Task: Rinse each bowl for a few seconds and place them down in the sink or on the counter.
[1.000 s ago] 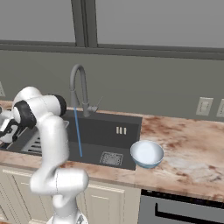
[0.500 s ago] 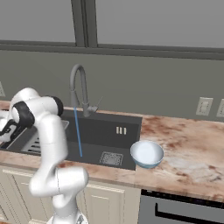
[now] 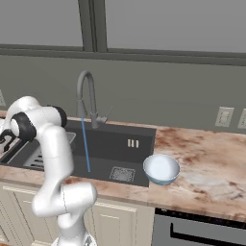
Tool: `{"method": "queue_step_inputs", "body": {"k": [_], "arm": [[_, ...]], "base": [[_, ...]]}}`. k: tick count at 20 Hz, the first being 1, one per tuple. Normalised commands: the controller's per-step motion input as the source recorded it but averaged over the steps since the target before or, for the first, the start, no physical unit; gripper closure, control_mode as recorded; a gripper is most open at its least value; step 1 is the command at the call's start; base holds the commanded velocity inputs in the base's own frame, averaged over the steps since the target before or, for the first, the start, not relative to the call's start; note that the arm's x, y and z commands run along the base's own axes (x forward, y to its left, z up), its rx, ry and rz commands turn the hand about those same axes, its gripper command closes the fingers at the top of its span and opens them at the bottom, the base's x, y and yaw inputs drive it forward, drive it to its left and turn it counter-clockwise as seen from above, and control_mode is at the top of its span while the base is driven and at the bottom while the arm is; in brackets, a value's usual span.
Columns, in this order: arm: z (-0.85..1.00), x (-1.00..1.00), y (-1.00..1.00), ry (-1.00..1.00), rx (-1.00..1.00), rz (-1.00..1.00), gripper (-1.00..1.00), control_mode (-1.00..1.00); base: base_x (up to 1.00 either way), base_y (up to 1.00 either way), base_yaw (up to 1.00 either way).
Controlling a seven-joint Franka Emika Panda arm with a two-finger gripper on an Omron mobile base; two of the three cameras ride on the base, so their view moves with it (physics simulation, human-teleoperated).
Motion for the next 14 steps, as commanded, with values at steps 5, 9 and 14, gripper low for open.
{"method": "queue_step_inputs", "body": {"k": [5, 9, 14], "arm": [[0.24, 0.0, 0.08, -0.01, -0.05, 0.0, -1.0, -1.0], [0.32, -0.01, 0.0, -0.02, -0.03, 0.0, -1.0, -1.0], [0.38, -0.05, 0.0, -0.05, -0.05, 0.02, -1.0, -1.0]], "base": [[0.0, 0.0, 0.0], [0.0, 0.0, 0.0], [0.0, 0.0, 0.0]]}}
